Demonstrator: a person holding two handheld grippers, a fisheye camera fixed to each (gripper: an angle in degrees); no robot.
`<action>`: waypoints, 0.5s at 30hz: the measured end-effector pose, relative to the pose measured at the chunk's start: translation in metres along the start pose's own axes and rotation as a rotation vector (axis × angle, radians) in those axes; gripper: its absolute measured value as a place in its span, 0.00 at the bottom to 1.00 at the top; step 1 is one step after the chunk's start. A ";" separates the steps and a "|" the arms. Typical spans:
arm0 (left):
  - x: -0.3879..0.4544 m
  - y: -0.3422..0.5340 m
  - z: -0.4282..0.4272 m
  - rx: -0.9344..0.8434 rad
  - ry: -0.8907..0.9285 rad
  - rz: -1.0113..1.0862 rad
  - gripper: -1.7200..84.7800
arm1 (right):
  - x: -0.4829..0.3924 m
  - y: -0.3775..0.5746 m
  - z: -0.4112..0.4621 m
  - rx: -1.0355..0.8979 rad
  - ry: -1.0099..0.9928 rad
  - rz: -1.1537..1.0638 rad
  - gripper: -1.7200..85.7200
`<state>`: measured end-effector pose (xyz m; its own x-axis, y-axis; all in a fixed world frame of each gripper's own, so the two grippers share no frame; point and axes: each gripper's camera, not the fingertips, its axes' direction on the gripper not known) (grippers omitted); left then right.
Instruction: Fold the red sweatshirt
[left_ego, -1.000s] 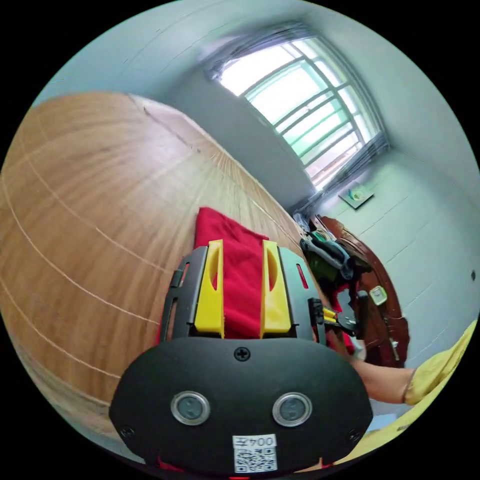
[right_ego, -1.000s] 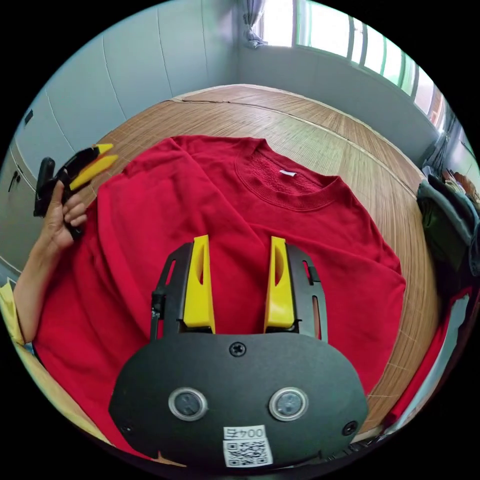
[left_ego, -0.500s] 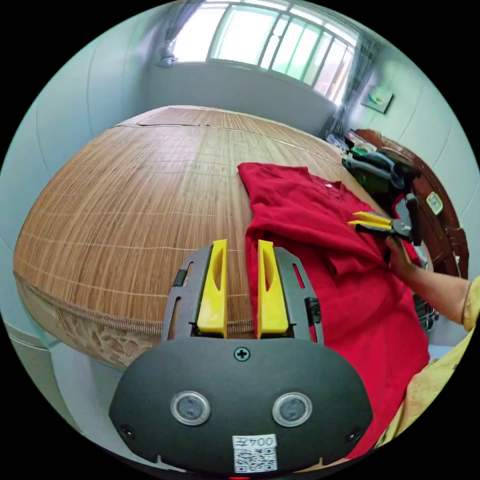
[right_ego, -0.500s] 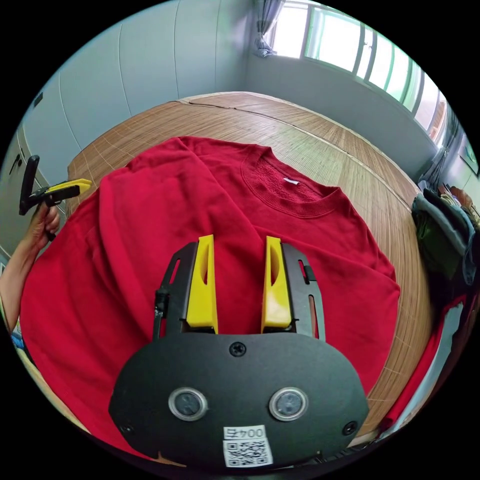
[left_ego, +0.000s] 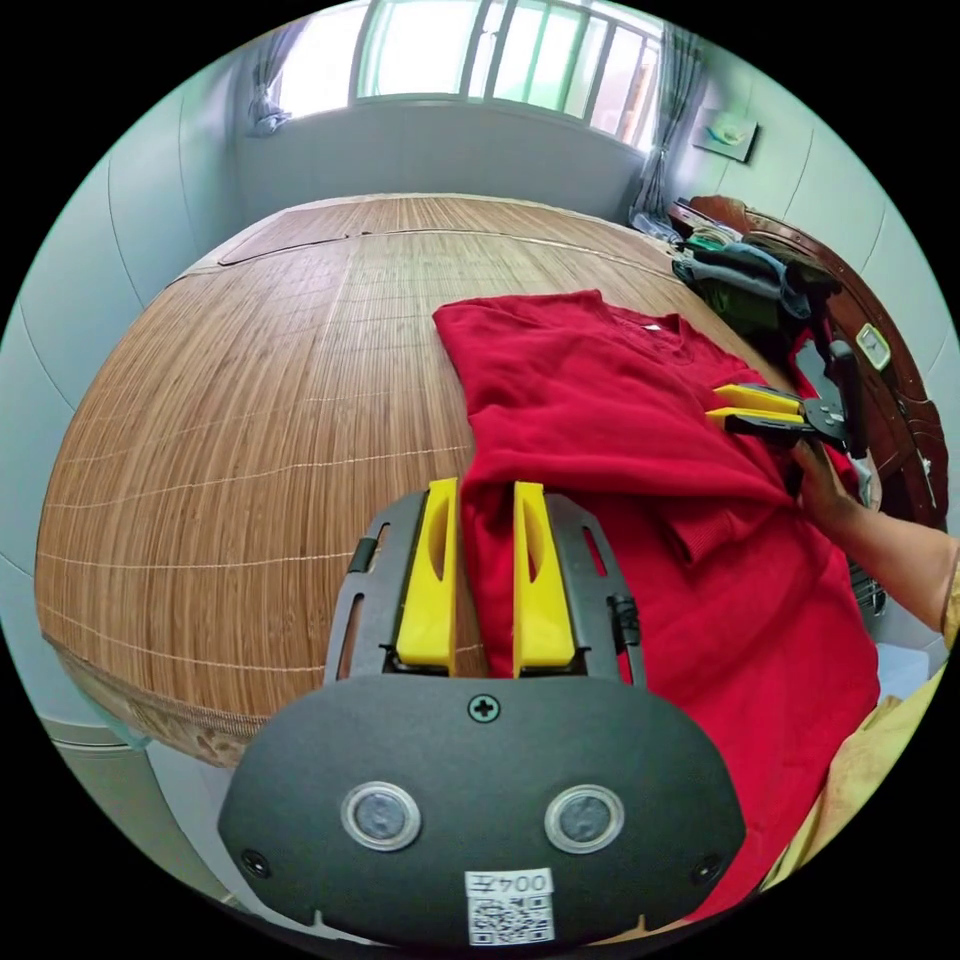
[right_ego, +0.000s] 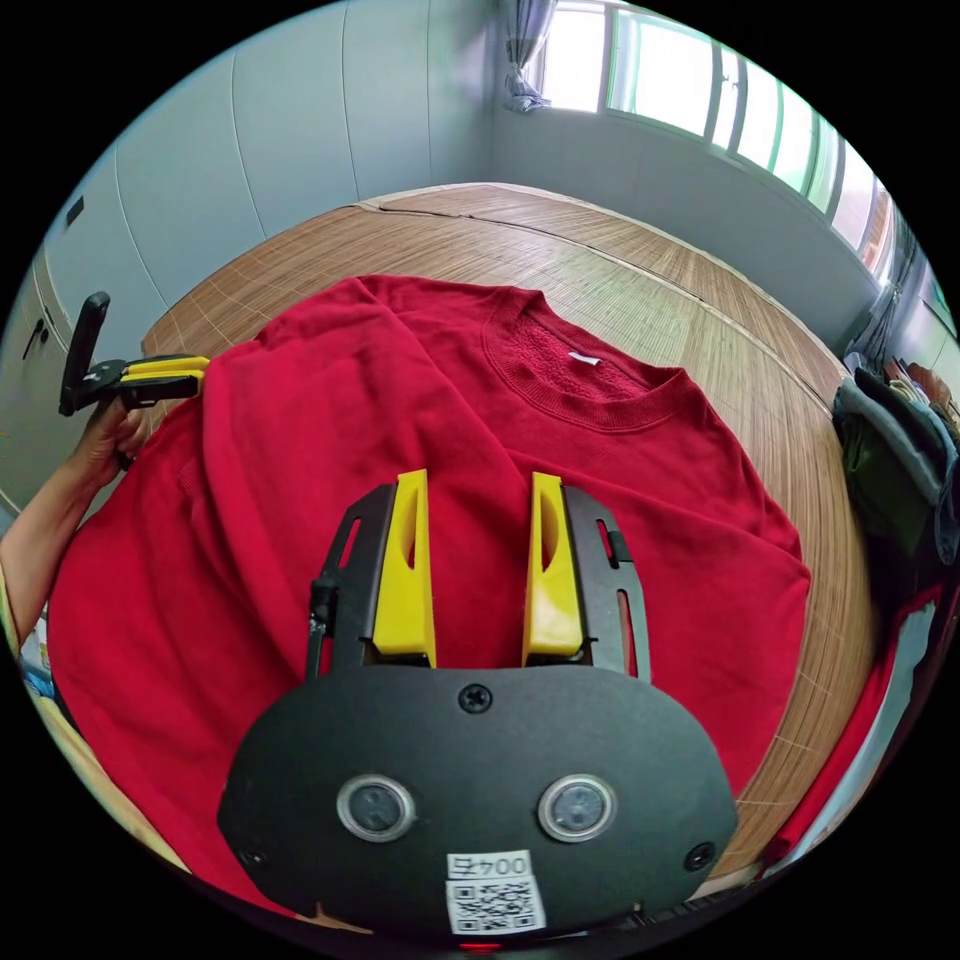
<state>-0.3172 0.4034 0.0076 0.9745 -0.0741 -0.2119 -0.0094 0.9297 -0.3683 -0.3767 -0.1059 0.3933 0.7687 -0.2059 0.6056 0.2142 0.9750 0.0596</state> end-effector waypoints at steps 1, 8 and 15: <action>-0.003 -0.001 0.001 -0.001 0.018 -0.009 0.12 | 0.000 0.002 -0.001 0.000 -0.001 0.000 0.18; -0.012 -0.005 0.002 -0.002 0.119 0.017 0.09 | 0.004 0.011 -0.007 0.001 -0.007 0.003 0.18; 0.018 -0.015 -0.009 -0.029 -0.117 0.146 0.06 | 0.008 0.016 -0.011 0.002 -0.010 0.002 0.18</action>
<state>-0.3011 0.3848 0.0011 0.9818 0.1048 -0.1586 -0.1573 0.9164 -0.3681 -0.3603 -0.0926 0.3903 0.7633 -0.2027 0.6135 0.2113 0.9756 0.0595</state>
